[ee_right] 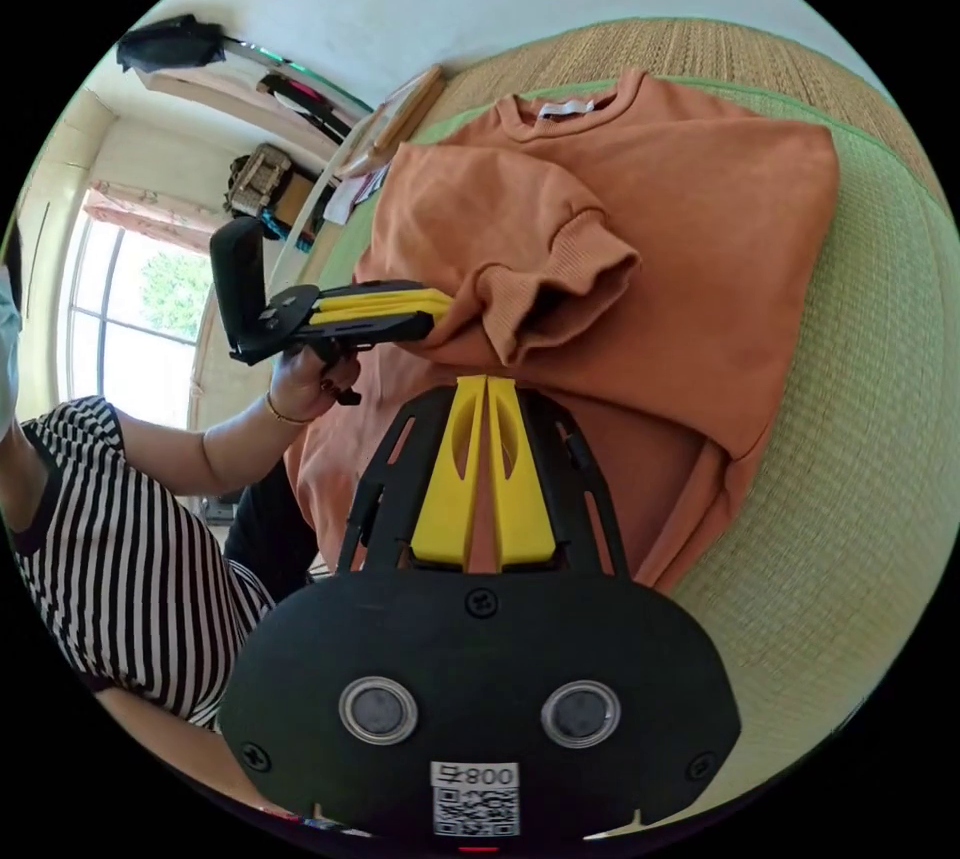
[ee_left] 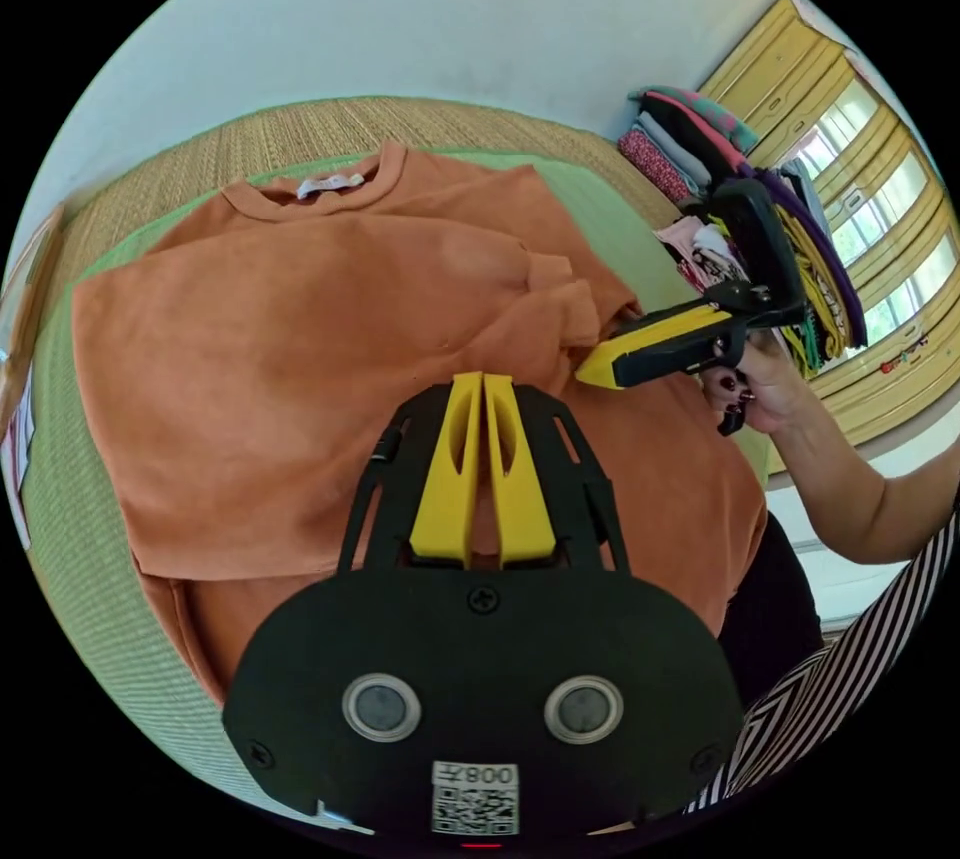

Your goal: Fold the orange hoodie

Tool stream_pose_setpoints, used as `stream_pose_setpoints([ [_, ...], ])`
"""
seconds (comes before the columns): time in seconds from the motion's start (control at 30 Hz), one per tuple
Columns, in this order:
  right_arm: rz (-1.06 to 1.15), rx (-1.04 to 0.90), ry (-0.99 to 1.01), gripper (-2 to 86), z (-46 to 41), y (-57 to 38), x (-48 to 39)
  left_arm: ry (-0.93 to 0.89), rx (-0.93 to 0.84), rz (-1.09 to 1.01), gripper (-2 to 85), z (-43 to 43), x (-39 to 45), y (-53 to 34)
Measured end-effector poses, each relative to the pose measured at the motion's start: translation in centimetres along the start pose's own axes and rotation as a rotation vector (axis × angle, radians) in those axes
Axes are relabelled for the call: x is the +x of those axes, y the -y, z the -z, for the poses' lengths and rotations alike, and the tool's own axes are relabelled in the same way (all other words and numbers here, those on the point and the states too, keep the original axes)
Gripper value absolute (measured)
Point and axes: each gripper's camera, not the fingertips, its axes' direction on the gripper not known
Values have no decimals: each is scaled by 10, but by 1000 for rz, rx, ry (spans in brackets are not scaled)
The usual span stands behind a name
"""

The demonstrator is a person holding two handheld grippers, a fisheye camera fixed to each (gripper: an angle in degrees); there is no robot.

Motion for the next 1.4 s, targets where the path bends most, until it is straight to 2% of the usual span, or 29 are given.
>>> stream_pose_setpoints([
  [0.07, 12, 29, 25, 2, 7, -3, -5, -4, 9, 0, 2, -1, -2, -7],
  [0.13, 8, 137, 70, 1, 30, -4, -10, -14, 20, 3, 2, -2, -5, -10],
  [0.23, -3, 237, 41, 1, 48, 10, -15, 18, 29, -16, 2, -5, -5, -12],
  [0.3, -29, 220, -48, 2, 42, 25, -15, 51, 32, -32, 2, -8, -2, -15],
  [0.4, -82, 89, -223, 1, 7, 47, -4, 72, 34, -41, 2, -12, -2, -20],
  [0.43, -84, 108, -230, 1, 2, 47, -3, 73, 32, -41, 2, -13, -3, -20],
  [0.57, -116, 141, -196, 1, 5, 41, -4, 53, 61, -27, 3, -4, -8, -28],
  [0.7, -104, 185, -205, 1, 18, 39, -19, 139, 149, 26, 3, 23, -21, -49],
  [0.77, -82, 231, -203, 1, 26, 38, -30, 183, 114, 57, 3, 20, -32, -58],
  [0.83, -65, 227, -217, 1, 23, 43, -41, 122, 46, 70, 3, 7, -46, -64],
  [0.9, -67, 179, -225, 1, 12, 50, -44, 82, 84, 78, 2, 16, -53, -71],
  [1.07, -57, 184, -225, 1, 9, 61, -55, 241, 213, 156, 3, 52, -68, -89],
  [1.2, 18, 214, -175, 1, 7, 85, -85, 370, 88, 262, 2, 38, -109, -114],
  [1.27, 71, 196, -154, 1, -5, 105, -104, 306, 104, 276, 1, 39, -117, -124],
  [1.4, 205, 126, -130, 1, -52, 163, -154, 357, 111, 260, 0, 44, -116, -136],
])
